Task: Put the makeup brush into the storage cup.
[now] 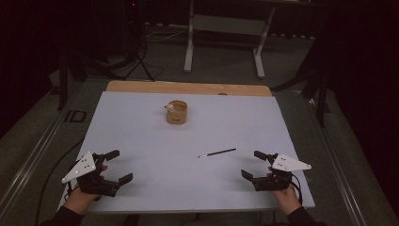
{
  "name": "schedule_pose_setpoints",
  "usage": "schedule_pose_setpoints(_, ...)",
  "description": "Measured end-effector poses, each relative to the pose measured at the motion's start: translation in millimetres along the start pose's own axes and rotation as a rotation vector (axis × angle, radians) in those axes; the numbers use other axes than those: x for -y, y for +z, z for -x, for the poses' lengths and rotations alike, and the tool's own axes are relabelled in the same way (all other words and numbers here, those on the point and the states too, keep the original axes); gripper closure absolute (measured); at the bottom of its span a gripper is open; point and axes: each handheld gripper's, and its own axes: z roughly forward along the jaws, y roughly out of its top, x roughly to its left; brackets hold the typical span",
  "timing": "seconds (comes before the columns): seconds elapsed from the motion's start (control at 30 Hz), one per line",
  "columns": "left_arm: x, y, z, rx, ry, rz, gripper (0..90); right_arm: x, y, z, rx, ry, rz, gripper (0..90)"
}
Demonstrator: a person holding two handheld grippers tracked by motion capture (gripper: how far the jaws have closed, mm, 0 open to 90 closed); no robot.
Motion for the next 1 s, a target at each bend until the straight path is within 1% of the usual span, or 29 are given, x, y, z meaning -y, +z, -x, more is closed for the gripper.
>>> schedule_pose_setpoints(0.07,-0.2,0.4,-0.2,-0.001,-0.001,0.000,0.0,-1.0,1.0,-0.7,-0.004,-0.013,-0.005,10.8)
schedule_pose_setpoints(0.13,-0.5,0.3,0.1,-0.001,-0.001,0.001,0.0,-1.8,1.4,-0.5,-0.008,-0.016,-0.013,10.8)
schedule_pose_setpoints(0.27,-1.4,-0.7,0.0,-0.005,0.000,0.007,0.0,-4.1,-0.8,3.4,-0.007,0.006,0.000,10.8)
schedule_pose_setpoints(0.3,-1.5,-1.0,0.1,-0.006,0.000,0.009,0.0,-6.3,-2.4,6.3,-0.009,0.025,0.009,10.8)
schedule_pose_setpoints(0.37,-2.0,-1.4,0.3,-0.006,0.000,0.011,0.0,-10.1,-4.2,8.1,0.000,0.014,0.011,10.8)
schedule_pose_setpoints(0.43,-2.1,-1.4,0.3,-0.006,0.002,0.011,0.0,-13.8,-5.6,11.3,-0.004,0.018,0.014,10.9)
schedule_pose_setpoints(0.47,-2.0,-1.3,0.2,-0.007,-0.001,0.011,0.0,-15.5,-5.8,13.0,-0.007,0.014,0.008,12.9)
schedule_pose_setpoints(0.53,-2.0,-1.0,-0.1,-0.008,-0.001,0.008,0.0,-18.6,-6.0,16.1,0.005,-0.007,-0.015,13.4)
schedule_pose_setpoints(0.6,-2.0,-0.6,0.0,-0.008,-0.001,0.006,0.0,-21.7,-6.0,20.7,0.001,-0.001,-0.026,13.1)
schedule_pose_setpoints(0.63,-2.1,-0.5,0.1,-0.008,0.001,0.005,0.0,-23.4,-6.0,22.6,0.008,-0.010,-0.030,13.1)
schedule_pose_setpoints(0.7,-2.4,-0.7,0.1,-0.006,0.002,0.006,0.0,-27.0,-4.9,26.3,-0.014,-0.004,-0.045,13.0)
schedule_pose_setpoints(0.73,-2.5,-0.8,0.1,-0.007,0.002,0.006,0.0,-28.5,-3.8,27.5,-0.011,-0.014,-0.052,12.8)
schedule_pose_setpoints(0.83,-2.7,-1.2,0.3,-0.005,0.002,0.009,0.0,-32.2,0.4,32.4,-0.036,-0.017,-0.081,12.9)
schedule_pose_setpoints(0.9,-3.1,-1.3,0.7,-0.003,0.006,0.011,0.0,-33.5,3.9,36.1,-0.067,-0.011,-0.101,13.3)
schedule_pose_setpoints(1.0,-3.5,-0.7,0.9,0.000,0.009,0.011,0.0,-33.2,9.5,39.6,-0.068,-0.026,-0.125,13.3)
